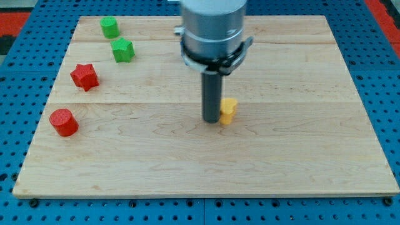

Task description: Push the yellow heart to the top right

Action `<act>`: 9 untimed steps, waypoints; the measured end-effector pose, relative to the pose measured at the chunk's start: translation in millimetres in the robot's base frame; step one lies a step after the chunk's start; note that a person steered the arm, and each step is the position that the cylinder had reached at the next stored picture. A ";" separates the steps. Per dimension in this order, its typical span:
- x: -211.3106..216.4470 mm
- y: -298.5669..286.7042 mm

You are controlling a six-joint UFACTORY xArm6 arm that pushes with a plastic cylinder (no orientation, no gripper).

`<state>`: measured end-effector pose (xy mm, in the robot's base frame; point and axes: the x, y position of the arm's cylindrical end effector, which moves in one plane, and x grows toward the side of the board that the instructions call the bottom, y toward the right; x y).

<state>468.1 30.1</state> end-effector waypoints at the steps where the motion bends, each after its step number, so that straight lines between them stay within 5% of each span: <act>1: -7.3 55.0; 4: -29.8 158.2; 7: -199.6 139.2; 9: -207.1 117.0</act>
